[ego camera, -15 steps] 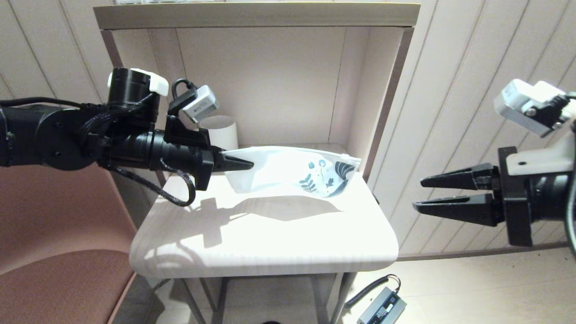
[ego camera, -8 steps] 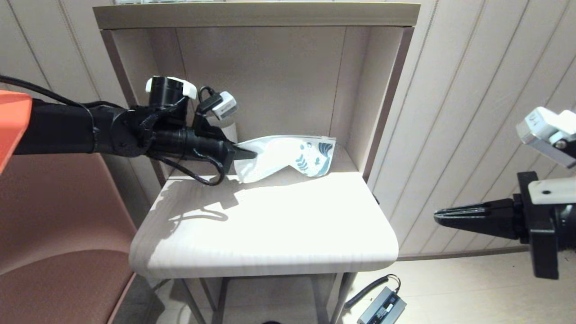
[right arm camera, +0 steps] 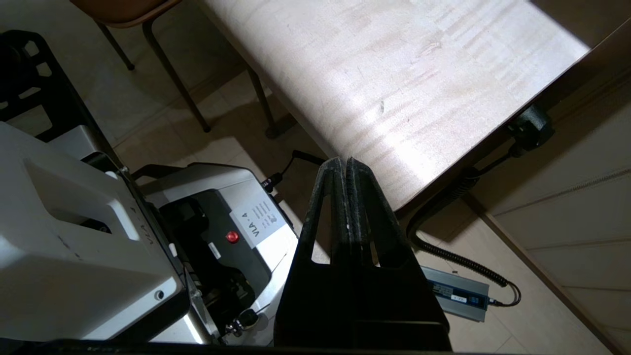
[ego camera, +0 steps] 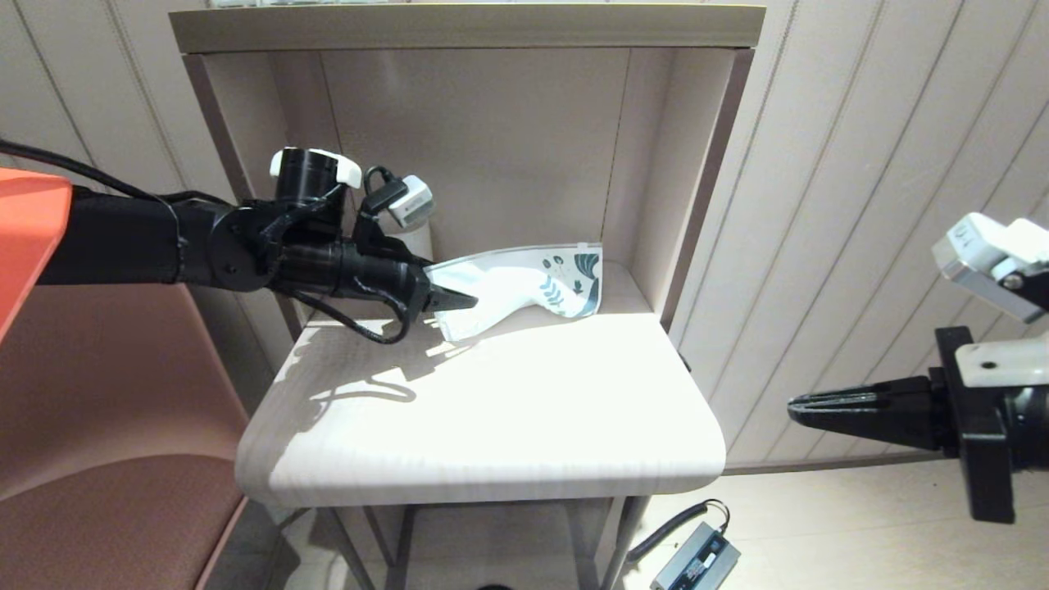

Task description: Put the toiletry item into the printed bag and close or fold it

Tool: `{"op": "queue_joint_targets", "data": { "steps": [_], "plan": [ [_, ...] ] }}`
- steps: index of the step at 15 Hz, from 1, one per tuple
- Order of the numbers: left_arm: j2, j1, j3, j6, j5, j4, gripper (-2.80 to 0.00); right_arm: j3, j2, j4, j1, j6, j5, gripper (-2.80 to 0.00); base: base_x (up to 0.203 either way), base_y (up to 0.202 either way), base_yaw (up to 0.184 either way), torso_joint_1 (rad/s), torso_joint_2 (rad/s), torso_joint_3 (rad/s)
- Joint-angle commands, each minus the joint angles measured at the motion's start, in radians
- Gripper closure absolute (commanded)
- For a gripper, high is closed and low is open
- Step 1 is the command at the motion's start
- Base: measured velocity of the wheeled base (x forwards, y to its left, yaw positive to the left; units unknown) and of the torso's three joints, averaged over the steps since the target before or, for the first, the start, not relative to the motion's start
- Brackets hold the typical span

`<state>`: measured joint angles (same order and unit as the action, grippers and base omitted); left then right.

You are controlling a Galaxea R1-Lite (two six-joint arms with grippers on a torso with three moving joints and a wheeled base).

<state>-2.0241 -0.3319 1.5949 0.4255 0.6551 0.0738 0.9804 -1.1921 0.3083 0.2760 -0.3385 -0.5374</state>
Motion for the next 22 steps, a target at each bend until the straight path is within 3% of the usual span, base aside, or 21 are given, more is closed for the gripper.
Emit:
{"op": "queue_joint_targets", "data": {
  "steps": [1, 4, 7, 8, 12, 14, 16, 18, 20, 22],
  "plan": [
    [0.074, 0.011, -0.029, 0.007, 0.006, 0.000, -2.80, -0.004, 0.001, 0.000, 0.002, -0.002, -0.005, 0.00, 0.000, 0.000, 0.000, 0.000, 0.00, 0.000],
    [0.192, 0.044, -0.142, 0.017, 0.004, 0.001, -2.80, -0.011, 0.022, 0.002, 0.002, 0.000, -0.018, 0.00, 0.000, 0.000, 0.000, 0.000, 0.00, 0.000],
    [0.363, 0.072, -0.311, 0.066, 0.002, 0.001, -2.80, -0.013, 0.040, 0.002, 0.000, 0.004, -0.022, 0.00, 0.000, 0.000, 0.000, 0.000, 0.00, 0.000],
    [0.430, 0.080, -0.370, 0.073, 0.001, 0.001, 0.00, -0.016, 0.050, 0.002, -0.001, 0.006, -0.022, 0.00, 0.000, 0.000, 0.000, 0.000, 0.00, 0.000],
    [0.753, 0.101, -0.647, 0.076, -0.003, 0.002, 0.00, -0.054, 0.123, 0.008, -0.010, 0.015, -0.016, 0.00, 0.000, 0.000, 0.000, 0.000, 0.00, 0.000],
    [0.913, 0.109, -0.755, 0.047, -0.038, 0.005, 0.00, -0.088, 0.186, 0.013, -0.051, 0.042, -0.014, 0.00, 0.000, 0.000, 0.000, 0.000, 0.00, 0.000],
    [1.061, 0.114, -0.818, -0.067, -0.141, 0.013, 0.00, -0.142, 0.275, 0.014, -0.112, 0.101, 0.006, 0.00, 0.000, 0.000, 0.000, 0.000, 0.00, 0.000],
    [1.211, 0.116, -0.883, -0.160, -0.285, 0.051, 0.00, -0.259, 0.386, 0.009, -0.196, 0.135, 0.081, 0.00, 0.000, 0.000, 0.000, 0.000, 0.00, 0.000],
    [1.367, 0.117, -0.998, -0.201, -0.454, 0.090, 0.00, -0.416, 0.508, 0.003, -0.267, 0.148, 0.165, 0.00, 0.000, 0.000, 0.000, 0.000, 0.00, 0.000],
    [1.501, 0.120, -1.122, -0.222, -0.587, 0.111, 0.00, -0.563, 0.616, -0.022, -0.294, 0.152, 0.198, 0.00, 0.000, 0.000, 0.000, 0.000, 0.00, 0.000]
  ]
}}
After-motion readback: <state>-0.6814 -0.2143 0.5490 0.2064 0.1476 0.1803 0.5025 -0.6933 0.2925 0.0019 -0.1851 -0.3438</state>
